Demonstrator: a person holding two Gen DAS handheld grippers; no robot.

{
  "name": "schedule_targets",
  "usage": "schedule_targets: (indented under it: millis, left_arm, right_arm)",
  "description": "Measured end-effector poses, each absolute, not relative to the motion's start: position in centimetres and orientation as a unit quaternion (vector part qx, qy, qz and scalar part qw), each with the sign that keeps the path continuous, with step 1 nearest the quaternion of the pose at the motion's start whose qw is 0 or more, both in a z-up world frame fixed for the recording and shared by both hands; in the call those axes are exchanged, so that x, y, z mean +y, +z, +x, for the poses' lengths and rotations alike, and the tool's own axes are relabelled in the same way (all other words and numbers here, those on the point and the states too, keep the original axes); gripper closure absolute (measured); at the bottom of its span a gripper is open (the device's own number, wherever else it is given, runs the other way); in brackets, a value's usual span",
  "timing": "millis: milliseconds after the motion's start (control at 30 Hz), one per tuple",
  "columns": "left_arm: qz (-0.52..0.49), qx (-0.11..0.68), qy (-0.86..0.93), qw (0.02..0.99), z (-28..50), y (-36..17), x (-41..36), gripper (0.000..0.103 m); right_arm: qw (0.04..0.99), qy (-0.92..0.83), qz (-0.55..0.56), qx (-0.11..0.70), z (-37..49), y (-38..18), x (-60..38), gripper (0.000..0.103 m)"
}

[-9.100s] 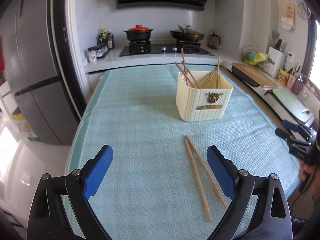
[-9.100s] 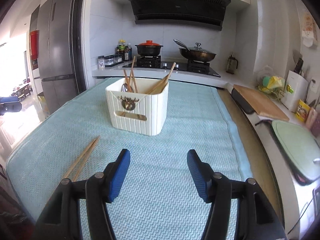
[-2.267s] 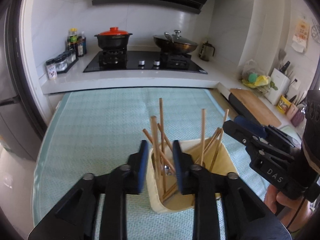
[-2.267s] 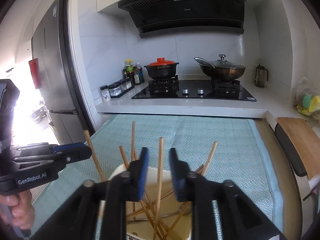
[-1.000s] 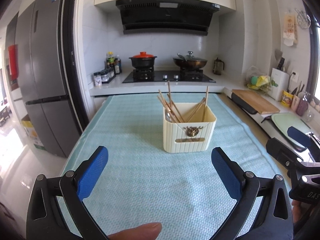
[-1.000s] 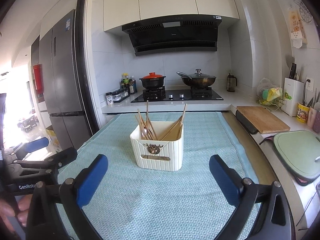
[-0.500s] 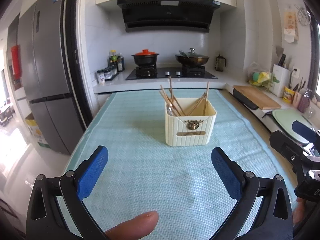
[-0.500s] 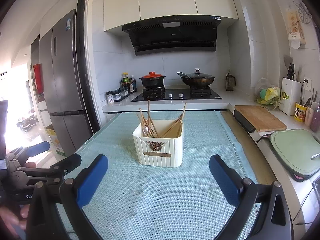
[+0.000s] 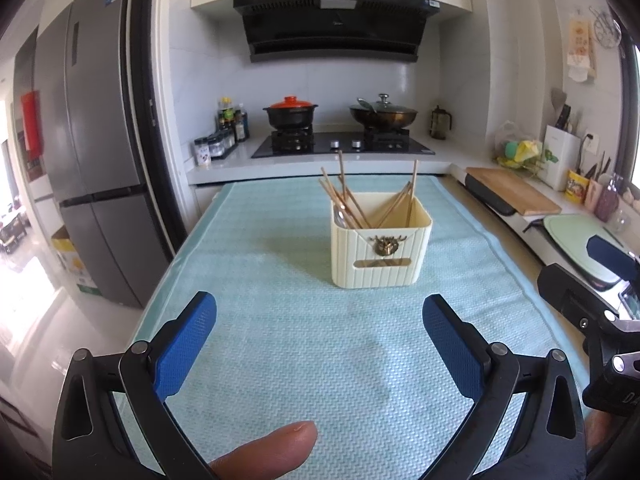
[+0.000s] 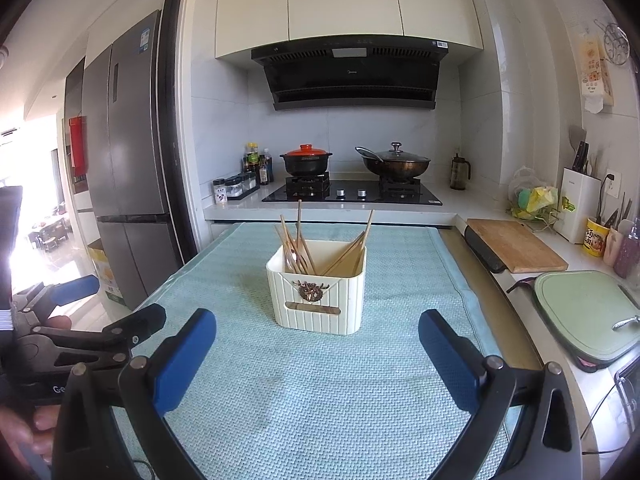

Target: Organize utensils

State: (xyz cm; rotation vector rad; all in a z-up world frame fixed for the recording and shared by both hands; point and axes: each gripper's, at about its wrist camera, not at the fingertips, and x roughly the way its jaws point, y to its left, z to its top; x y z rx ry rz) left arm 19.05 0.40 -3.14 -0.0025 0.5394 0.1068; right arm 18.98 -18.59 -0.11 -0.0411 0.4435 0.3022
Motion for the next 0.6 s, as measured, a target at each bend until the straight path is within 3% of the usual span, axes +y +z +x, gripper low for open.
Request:
schedule_targets:
  millis: [600]
  left_arm:
    - [-0.011,0.271,0.049,0.961,18.94,-3.02,0.62,0.0]
  right_arm:
    - [0.963,0.153,-0.035,0.221,18.34,0.11,-17.81,0.0]
